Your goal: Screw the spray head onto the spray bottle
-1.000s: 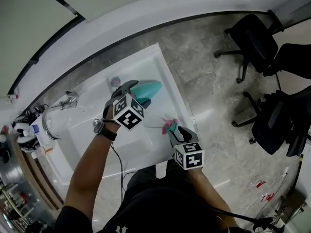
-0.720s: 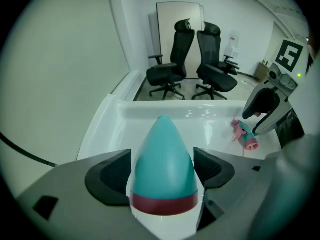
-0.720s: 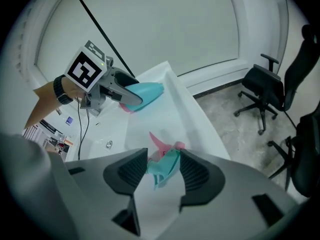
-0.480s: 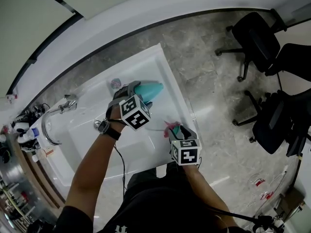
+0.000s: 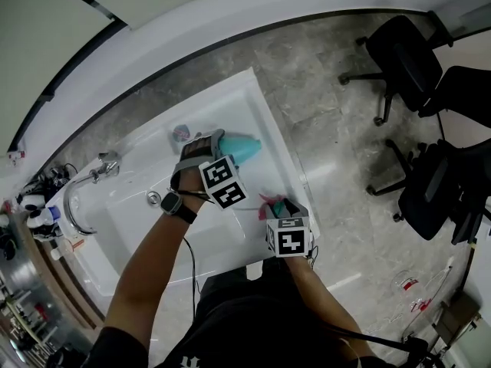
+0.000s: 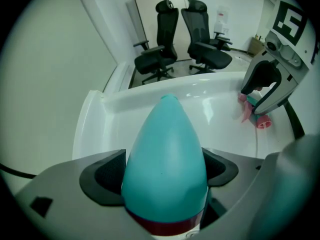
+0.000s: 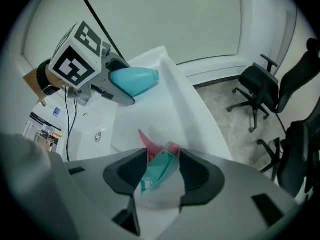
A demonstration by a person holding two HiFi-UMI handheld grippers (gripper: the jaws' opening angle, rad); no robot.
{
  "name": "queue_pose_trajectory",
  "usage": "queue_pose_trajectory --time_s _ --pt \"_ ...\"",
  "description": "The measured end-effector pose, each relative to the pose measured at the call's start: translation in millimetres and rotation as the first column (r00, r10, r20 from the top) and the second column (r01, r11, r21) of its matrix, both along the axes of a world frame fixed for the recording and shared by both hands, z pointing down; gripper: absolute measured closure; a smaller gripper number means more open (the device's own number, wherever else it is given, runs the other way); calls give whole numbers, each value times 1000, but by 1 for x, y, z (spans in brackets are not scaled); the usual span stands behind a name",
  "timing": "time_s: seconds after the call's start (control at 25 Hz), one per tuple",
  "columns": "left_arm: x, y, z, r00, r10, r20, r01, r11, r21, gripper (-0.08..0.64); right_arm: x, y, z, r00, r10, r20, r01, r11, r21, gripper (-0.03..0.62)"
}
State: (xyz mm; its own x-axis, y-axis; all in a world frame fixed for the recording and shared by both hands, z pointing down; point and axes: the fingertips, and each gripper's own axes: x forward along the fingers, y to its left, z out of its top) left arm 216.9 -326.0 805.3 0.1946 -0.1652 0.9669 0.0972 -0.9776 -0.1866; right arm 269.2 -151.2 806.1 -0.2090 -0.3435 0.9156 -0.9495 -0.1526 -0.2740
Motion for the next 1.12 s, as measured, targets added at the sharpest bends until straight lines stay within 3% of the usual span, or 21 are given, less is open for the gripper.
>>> queue_pose_trajectory --time_s 0.48,0.88,1.12 --pt "1 1 1 1000 13 -3 -13 1000 2 130 -1 2 -1 995 -102 -20 102 995 -1 414" --pt "-2 0 -3 1000 -9 -10 9 1000 9 130 -2 7 -11 995 -102 1 102 995 25 414" --pt "-4 9 -30 998 -41 -52 41 999 4 129 -2 9 -34 994 -110 1 110 991 76 414"
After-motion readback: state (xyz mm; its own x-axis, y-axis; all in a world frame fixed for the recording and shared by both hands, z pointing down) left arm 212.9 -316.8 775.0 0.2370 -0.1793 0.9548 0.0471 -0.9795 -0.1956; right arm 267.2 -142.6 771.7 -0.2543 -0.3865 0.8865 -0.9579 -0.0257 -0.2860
